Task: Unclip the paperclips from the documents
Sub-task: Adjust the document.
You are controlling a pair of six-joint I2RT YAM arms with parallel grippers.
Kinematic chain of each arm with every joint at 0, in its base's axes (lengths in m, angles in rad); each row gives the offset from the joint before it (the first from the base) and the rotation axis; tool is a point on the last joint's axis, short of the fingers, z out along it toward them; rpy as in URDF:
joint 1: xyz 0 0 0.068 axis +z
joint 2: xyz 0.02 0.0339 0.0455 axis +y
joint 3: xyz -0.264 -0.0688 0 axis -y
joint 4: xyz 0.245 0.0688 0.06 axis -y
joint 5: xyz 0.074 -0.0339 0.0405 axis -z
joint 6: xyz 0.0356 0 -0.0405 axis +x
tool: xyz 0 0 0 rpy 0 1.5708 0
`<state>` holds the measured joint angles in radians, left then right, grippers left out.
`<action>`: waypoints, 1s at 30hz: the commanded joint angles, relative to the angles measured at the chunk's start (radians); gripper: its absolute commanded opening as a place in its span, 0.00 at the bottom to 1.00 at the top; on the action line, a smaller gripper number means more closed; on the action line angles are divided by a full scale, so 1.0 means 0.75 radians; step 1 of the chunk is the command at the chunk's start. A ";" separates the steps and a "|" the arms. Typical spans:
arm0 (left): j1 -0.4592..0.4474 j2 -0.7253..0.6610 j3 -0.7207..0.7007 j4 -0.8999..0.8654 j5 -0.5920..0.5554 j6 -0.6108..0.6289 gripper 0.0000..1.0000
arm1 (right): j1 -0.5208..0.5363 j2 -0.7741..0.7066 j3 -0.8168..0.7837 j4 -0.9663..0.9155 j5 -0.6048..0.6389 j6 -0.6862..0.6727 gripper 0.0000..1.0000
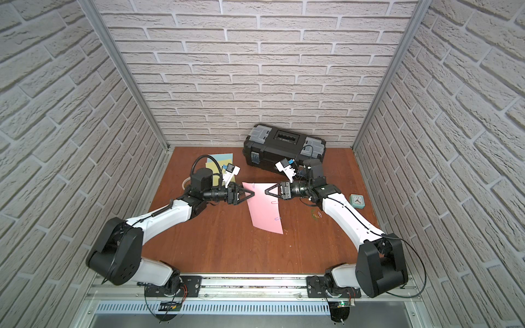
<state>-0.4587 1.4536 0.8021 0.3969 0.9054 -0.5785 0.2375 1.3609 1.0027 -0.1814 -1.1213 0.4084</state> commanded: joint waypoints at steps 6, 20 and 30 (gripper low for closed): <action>-0.001 -0.021 0.035 0.195 0.074 -0.069 0.48 | -0.032 0.034 0.030 0.111 0.035 0.034 0.03; -0.008 -0.052 0.085 0.134 0.104 -0.077 0.17 | -0.033 0.045 0.017 0.092 0.075 0.016 0.03; -0.028 -0.054 0.126 0.018 0.086 -0.018 0.02 | -0.031 0.051 -0.003 0.110 0.066 0.025 0.03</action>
<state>-0.4717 1.4372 0.8650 0.4145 0.9588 -0.6205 0.2157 1.4029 1.0103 -0.1265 -1.0660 0.4362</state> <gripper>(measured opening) 0.042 0.045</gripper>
